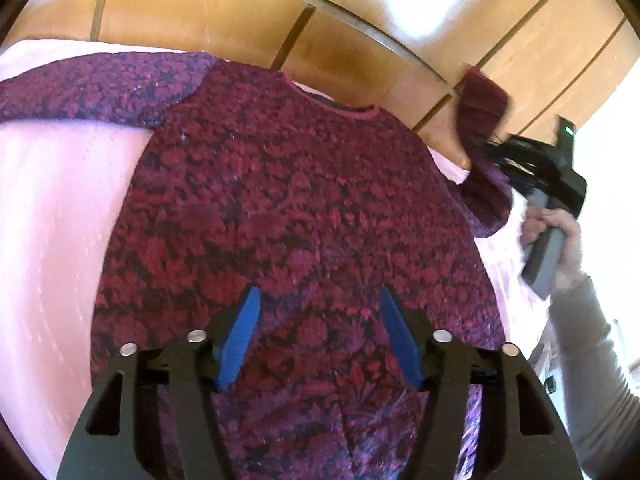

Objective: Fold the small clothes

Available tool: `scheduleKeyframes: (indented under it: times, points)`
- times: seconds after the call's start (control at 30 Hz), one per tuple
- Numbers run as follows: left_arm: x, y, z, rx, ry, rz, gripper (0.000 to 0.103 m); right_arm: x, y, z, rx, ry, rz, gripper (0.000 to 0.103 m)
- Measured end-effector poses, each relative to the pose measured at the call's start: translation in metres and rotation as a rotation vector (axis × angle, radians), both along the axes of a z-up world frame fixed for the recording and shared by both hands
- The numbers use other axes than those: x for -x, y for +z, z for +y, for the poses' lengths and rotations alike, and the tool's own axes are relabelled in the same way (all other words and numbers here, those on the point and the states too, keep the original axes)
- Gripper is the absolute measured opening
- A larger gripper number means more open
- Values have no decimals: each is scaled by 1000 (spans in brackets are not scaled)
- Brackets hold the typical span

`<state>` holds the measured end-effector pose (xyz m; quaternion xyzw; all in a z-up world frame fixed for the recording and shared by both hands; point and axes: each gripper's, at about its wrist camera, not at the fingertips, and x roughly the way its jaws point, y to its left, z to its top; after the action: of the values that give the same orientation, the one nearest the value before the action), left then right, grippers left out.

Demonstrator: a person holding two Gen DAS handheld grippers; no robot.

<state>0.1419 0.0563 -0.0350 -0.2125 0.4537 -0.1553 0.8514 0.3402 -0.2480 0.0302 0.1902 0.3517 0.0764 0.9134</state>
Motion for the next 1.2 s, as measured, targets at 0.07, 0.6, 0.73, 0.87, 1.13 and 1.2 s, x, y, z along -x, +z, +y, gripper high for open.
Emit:
scheduleKeyframes:
  times: [0.07, 0.6, 0.73, 0.87, 1.13, 1.2]
  points:
    - [-6, 4, 5, 12, 7, -12, 59, -11, -11, 53, 30, 86, 31, 10]
    - [-109, 15, 28, 118, 121, 13, 57, 72, -18, 78, -176, 229, 8, 81]
    - [-145, 6, 24, 122, 128, 54, 57, 96, -21, 7, -410, 117, 11, 97]
    - [-178, -9, 18, 156, 149, 118, 59, 108, -37, -44, -675, 27, -15, 101]
    - [-207, -20, 7, 138, 165, 132, 11, 77, -69, -51, -872, -16, 34, 101]
    - [-201, -13, 11, 131, 175, 90, 10, 64, -75, -47, -872, -42, 45, 101]
